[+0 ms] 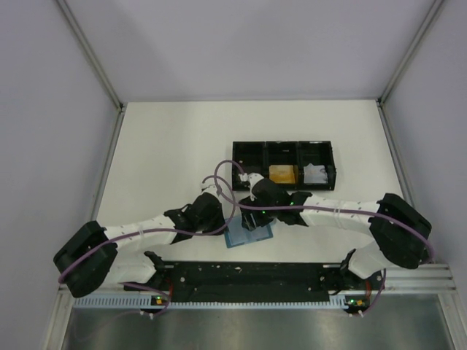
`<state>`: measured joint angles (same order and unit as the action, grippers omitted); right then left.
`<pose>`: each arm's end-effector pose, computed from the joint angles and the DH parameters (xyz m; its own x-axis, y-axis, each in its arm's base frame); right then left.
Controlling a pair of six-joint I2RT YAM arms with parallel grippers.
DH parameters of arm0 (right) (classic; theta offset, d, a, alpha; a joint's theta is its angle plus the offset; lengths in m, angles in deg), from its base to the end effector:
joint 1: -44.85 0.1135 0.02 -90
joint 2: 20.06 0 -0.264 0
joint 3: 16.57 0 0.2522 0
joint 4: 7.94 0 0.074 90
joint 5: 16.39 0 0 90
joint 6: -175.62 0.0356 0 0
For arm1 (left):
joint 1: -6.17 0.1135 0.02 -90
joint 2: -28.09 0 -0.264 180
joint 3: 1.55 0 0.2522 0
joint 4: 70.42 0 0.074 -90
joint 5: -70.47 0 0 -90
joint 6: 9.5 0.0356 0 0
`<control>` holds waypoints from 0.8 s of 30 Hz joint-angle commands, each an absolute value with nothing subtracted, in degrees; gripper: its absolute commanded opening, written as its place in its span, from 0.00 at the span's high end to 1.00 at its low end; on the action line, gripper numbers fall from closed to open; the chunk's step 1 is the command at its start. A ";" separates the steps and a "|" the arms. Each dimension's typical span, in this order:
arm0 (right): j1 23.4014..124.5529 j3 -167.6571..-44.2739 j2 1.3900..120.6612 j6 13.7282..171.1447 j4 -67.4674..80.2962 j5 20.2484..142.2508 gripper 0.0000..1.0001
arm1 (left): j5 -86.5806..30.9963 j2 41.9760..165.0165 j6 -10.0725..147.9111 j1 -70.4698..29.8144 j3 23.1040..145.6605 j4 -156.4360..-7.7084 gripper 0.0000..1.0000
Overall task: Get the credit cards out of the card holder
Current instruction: Remove the credit card from the card holder.
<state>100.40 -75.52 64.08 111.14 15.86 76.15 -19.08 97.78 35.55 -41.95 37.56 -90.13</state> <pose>0.1645 0.2426 0.1861 -0.7472 -0.3284 -0.5778 -0.5744 0.7564 0.3129 0.1441 -0.1603 0.1485 -0.8871 -0.0689 -0.4564 0.1617 0.8797 -0.4471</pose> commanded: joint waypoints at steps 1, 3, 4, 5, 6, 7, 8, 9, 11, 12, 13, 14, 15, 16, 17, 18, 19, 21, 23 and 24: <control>101.28 -78.23 65.29 111.02 19.08 68.78 0.36 | -19.27 98.58 35.24 -42.26 36.82 -90.33 0.92; 101.28 -78.14 64.94 111.20 19.97 68.07 0.35 | -19.27 98.14 35.15 -42.26 36.56 -90.24 0.92; 101.36 -78.06 64.85 111.46 20.14 67.98 0.35 | -19.27 97.96 35.15 -42.34 36.47 -90.15 0.92; 101.36 -77.97 64.85 111.64 20.15 67.81 0.35 | -19.27 97.96 35.15 -42.26 36.47 -90.24 0.92; 101.28 -77.88 64.85 111.81 20.06 67.72 0.35 | -19.27 97.96 35.06 -42.26 36.47 -90.15 0.92; 101.36 -77.79 65.20 111.90 20.14 67.72 0.35 | -19.27 98.14 35.23 -42.26 36.56 -90.07 0.92; 101.28 -77.79 65.55 111.81 20.15 67.89 0.35 | -19.27 98.05 35.24 -42.26 36.56 -90.06 0.92; 101.36 -77.88 65.90 111.90 20.06 68.24 0.35 | -19.27 98.14 35.06 -42.26 36.47 -89.98 0.92; 101.36 -77.97 66.60 111.99 19.97 68.95 0.36 | -19.27 97.96 35.06 -42.26 36.21 -89.89 0.92; 101.36 -78.06 66.87 112.08 19.88 68.86 0.36 | -19.27 97.88 34.97 -42.26 36.12 -89.89 0.92; 101.28 -77.88 67.22 112.08 19.88 68.86 0.37 | -19.27 97.79 34.97 -42.26 36.12 -89.89 0.92; 101.28 -77.97 67.48 111.99 19.79 68.69 0.37 | -19.27 97.79 34.88 -42.26 36.12 -89.89 0.92; 101.36 -77.88 67.74 111.99 19.88 68.51 0.38 | -19.27 97.61 34.88 -42.26 36.21 -89.89 0.92; 101.36 -77.88 68.01 112.08 19.79 68.51 0.38 | -19.27 97.61 34.88 -42.26 36.12 -89.89 0.92; 101.36 -77.88 68.19 112.08 19.71 68.86 0.38 | -19.18 97.70 34.97 -42.26 36.12 -89.89 0.92; 101.36 -77.79 68.36 112.08 19.36 69.30 0.39 | -19.18 97.70 34.88 -42.26 36.12 -89.89 0.92; 101.28 -77.71 68.45 112.08 19.01 69.74 0.40 | -19.27 97.79 34.88 -42.26 36.12 -89.89 0.93; 101.36 -77.70 68.54 112.16 18.30 70.70 0.44 | -19.27 97.79 34.88 -42.26 36.12 -89.89 0.93; 101.36 -77.70 68.71 112.16 17.77 71.67 0.47 | -19.27 97.88 34.80 -42.26 36.21 -89.89 0.92; 101.28 -77.53 68.71 112.25 17.42 72.11 0.48 | -19.27 97.96 34.71 -42.34 36.21 -89.71 0.93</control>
